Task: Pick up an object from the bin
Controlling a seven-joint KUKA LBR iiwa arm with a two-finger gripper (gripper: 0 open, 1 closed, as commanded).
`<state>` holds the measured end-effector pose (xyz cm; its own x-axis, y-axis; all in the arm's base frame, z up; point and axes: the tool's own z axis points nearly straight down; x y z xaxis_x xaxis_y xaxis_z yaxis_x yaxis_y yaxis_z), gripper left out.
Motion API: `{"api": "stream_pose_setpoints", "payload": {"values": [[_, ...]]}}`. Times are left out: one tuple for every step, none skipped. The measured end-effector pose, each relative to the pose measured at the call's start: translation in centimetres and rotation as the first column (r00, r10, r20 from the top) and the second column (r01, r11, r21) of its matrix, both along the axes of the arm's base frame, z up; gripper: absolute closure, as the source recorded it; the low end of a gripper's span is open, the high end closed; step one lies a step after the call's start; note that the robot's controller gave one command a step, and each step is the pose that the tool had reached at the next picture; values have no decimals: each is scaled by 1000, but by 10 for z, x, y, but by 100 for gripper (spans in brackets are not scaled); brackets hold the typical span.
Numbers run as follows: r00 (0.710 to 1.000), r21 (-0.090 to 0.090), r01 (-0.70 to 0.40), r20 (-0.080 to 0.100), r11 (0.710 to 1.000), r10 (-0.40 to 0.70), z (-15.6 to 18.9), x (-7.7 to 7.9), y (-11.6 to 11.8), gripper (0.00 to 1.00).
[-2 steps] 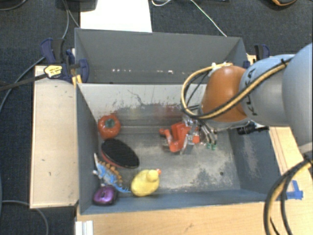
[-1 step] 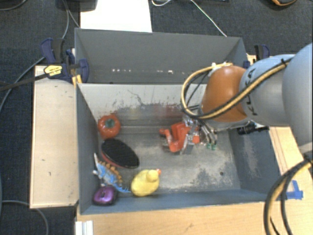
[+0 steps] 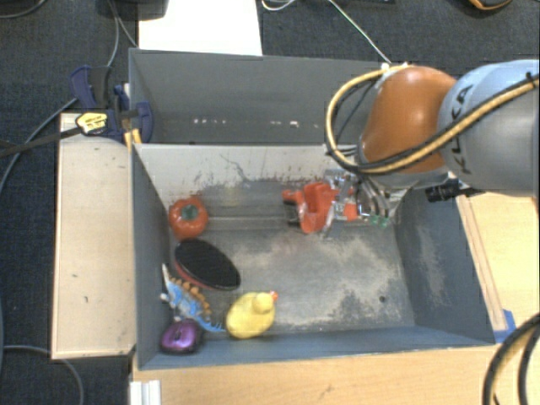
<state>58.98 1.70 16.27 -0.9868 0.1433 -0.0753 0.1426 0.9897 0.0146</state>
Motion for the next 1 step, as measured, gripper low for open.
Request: {"api": "stream_pose_setpoints", "payload": {"values": [[999,5,42,12,999,-42,-87,-1,-12,100]]}}
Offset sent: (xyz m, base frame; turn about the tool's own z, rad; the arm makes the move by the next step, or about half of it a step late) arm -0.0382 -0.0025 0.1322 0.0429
